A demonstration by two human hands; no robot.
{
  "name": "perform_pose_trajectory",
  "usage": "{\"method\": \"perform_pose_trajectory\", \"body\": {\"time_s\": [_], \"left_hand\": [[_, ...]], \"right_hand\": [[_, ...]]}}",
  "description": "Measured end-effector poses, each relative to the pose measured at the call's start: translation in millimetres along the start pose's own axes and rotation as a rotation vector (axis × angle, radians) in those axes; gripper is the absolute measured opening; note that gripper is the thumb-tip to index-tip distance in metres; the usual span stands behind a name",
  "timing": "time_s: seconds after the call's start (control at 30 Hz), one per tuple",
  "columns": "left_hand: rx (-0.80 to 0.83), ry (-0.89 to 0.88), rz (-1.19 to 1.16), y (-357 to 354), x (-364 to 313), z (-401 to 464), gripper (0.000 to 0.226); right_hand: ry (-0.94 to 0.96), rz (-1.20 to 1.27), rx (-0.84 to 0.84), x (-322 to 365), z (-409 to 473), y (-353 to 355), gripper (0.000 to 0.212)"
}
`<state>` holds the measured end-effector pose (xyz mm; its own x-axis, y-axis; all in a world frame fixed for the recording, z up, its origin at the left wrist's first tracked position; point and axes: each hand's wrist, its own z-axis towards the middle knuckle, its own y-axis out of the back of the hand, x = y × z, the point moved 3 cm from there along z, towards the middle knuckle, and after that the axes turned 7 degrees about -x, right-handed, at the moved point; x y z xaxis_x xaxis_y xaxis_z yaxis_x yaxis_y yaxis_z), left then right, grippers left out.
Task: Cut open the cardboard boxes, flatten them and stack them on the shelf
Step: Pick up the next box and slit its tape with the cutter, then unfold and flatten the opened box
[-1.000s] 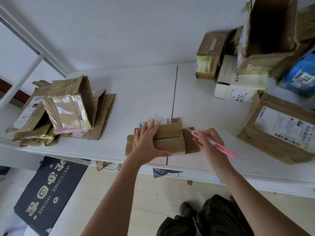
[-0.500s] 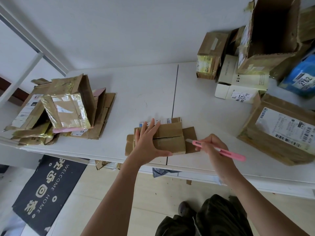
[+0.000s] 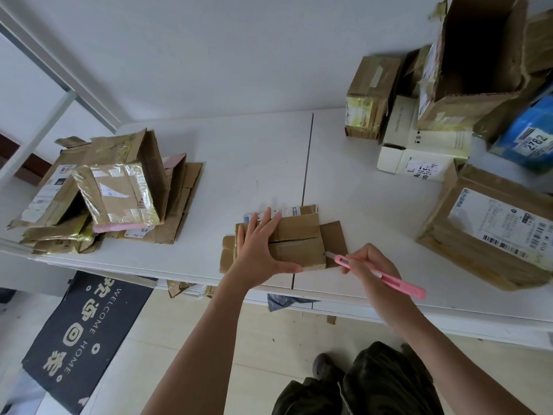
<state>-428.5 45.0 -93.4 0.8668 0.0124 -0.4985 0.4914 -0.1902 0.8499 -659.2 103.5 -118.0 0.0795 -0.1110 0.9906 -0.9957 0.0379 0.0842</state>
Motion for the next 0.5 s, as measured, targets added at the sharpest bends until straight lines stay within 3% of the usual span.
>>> {"method": "perform_pose_trajectory", "body": {"time_s": [0.07,0.17,0.23,0.3,0.4,0.5], "left_hand": [[-0.038,0.005,0.002,0.1,0.0,0.4,0.119],[-0.105,0.025,0.042,1.0,-3.6,-1.2,0.115],[-0.146,0.059,0.133,2.9,-6.1,-3.5,0.113],[-0.150,0.127,0.277,5.9,-9.2,-5.7,0.112],[-0.104,0.223,0.385,9.4,-14.6,-7.6,0.111],[-0.052,0.304,0.344,15.8,-14.9,-7.0,0.096]], "right_hand": [[0.068,-0.036,0.017,5.3,-0.2,4.6,0.015],[0.251,-0.139,-0.091,16.8,11.9,14.0,0.008],[0.395,-0.349,-0.174,23.8,27.6,23.1,0.008],[0.449,-0.707,-0.156,24.5,44.1,29.1,0.010],[0.281,-1.141,-0.042,21.8,59.9,34.7,0.027],[0.109,-1.331,0.070,27.7,68.3,35.0,0.058]]}}
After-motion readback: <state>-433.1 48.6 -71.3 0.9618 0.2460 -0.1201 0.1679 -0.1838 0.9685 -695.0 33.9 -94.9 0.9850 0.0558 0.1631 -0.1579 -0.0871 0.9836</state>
